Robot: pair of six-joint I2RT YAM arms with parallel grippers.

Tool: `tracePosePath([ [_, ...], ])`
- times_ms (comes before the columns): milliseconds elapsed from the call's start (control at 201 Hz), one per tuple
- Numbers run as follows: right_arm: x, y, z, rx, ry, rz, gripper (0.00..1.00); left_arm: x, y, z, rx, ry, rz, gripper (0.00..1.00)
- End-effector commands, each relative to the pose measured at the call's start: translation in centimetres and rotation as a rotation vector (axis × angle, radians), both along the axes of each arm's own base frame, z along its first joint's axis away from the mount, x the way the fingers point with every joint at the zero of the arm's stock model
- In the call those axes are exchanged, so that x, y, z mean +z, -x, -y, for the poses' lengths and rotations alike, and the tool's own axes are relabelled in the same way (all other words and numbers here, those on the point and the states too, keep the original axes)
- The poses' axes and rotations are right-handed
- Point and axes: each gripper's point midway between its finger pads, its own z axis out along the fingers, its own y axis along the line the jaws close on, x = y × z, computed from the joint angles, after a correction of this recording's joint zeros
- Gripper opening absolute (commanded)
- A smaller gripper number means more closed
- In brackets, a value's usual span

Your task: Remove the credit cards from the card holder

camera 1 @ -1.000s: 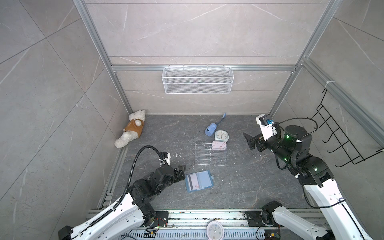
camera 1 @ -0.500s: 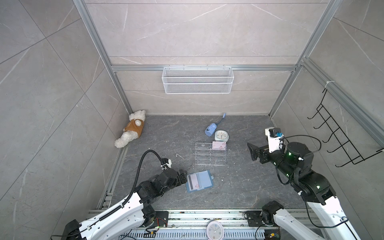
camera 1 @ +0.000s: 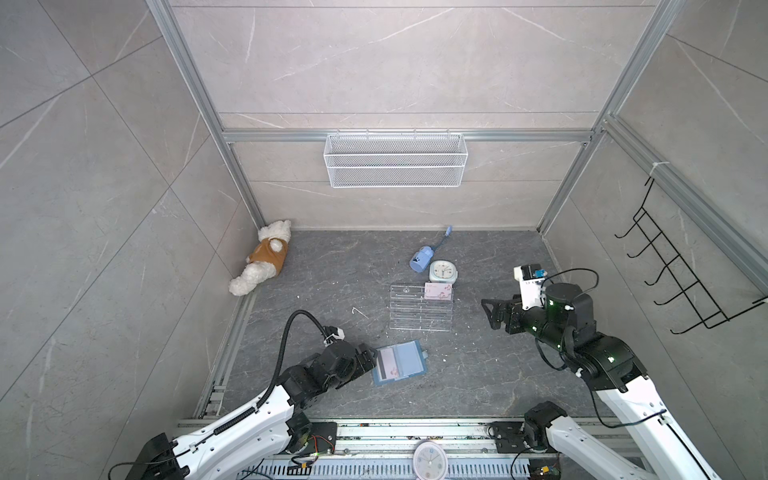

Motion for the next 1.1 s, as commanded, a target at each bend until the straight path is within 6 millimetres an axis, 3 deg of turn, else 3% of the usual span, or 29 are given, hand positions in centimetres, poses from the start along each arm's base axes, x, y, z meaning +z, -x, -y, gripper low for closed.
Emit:
tracePosePath([
  [0,-0.5,1.9,-2.5,0.114,-0.126,-0.094,0.95,1.4,-0.3,1.2,0.002,0.094,-0.017,0.95],
  [343,-5.1,3.0,-5.6,0.218,-0.28,-0.275,0.93,2.2,-1.0,1.9,-0.044,0.142,-0.087,0.94],
  [677,-9.2,2.7,-8.6,0.266,-0.417,-0.427,0.81,0.3,-1.0,2.6,-0.019,0.202,-0.168,0.9],
  [1095,-13.3,3.4,-14.0,0.364,-0.383,-0.539,0.68,-2.0,-0.7,2.6,0.012,0.247,-0.197,0.86],
])
